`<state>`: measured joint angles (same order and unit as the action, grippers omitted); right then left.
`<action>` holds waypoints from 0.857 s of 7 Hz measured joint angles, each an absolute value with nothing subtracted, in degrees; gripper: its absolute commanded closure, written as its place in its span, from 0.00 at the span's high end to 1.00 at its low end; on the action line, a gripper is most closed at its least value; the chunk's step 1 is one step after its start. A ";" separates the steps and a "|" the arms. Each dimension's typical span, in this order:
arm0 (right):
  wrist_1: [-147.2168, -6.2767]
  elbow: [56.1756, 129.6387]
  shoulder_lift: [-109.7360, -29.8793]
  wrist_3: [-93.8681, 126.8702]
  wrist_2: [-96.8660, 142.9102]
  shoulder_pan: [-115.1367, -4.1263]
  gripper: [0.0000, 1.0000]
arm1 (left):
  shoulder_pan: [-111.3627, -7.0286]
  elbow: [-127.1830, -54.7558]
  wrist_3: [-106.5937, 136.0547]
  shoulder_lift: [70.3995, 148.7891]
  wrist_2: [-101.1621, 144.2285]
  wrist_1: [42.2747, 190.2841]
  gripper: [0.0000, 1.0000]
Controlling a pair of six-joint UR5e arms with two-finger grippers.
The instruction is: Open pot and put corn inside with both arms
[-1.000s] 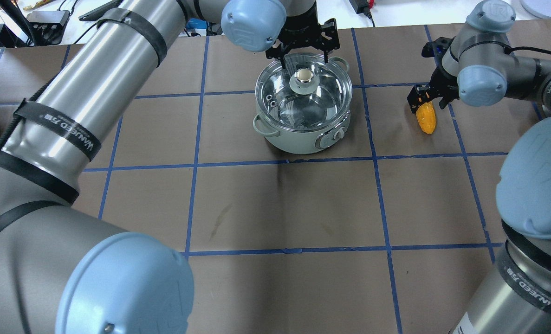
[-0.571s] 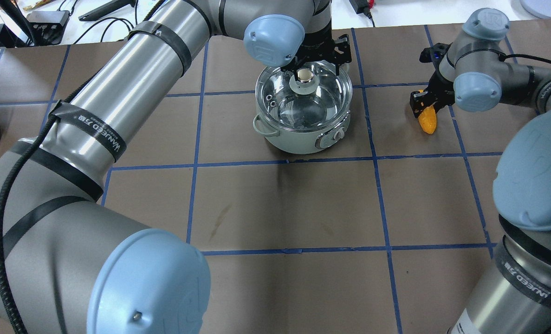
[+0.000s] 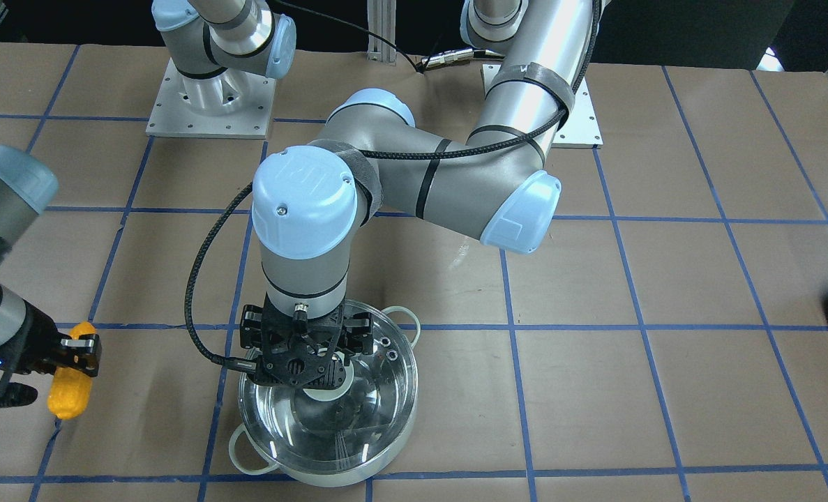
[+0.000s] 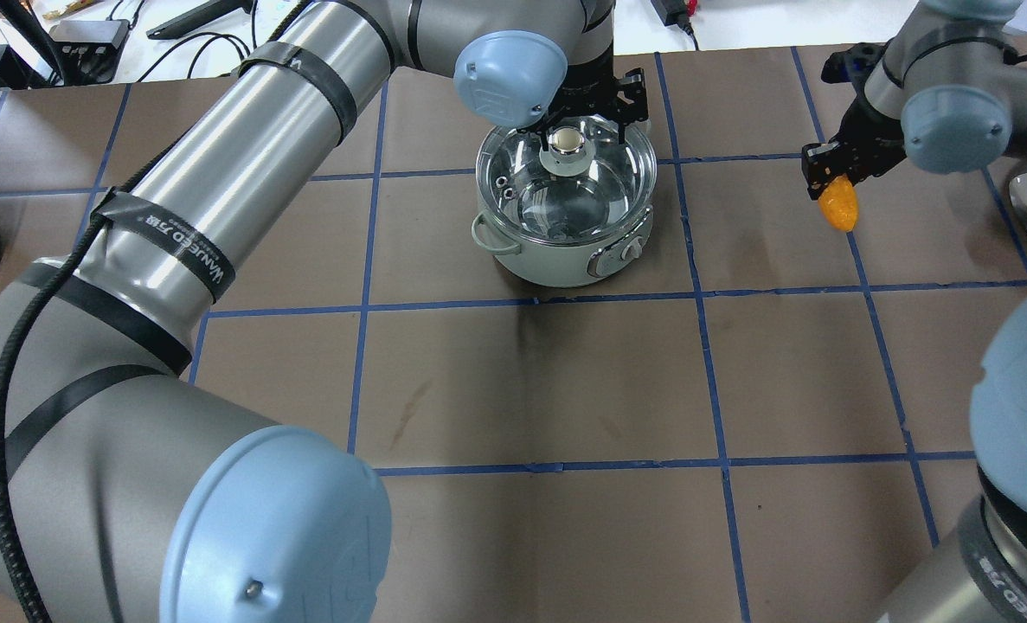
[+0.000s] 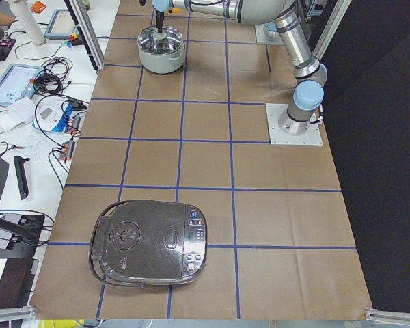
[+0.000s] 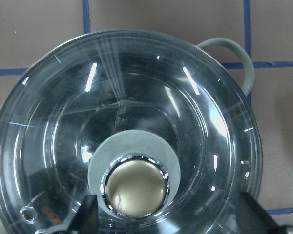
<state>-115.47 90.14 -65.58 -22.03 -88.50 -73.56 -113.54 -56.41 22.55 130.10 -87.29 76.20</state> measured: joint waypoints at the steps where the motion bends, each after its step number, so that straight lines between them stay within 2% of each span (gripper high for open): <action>1: -111.10 90.32 -69.87 -22.01 -88.55 -73.40 0.06 | -113.42 -56.63 22.15 130.14 -87.78 76.20 1.00; 2: -107.41 90.36 -73.40 -21.88 -88.58 -73.41 0.06 | -113.25 -56.72 21.54 130.15 -88.12 76.20 1.00; 3: -105.02 90.55 -75.79 -21.69 -88.57 -73.53 0.06 | -113.04 -56.75 21.25 130.16 -88.23 76.20 0.90; 5: -104.23 91.99 -77.24 -21.01 -88.16 -74.29 0.06 | -112.89 -56.83 21.05 130.17 -88.30 76.20 0.37; 6: -105.04 92.96 -77.15 -20.63 -87.99 -75.08 0.06 | -112.77 -56.84 21.04 130.17 -88.32 76.20 0.26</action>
<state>-105.04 92.96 -77.15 -20.63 -87.99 -75.08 -112.77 -56.84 21.04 130.17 -88.32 76.20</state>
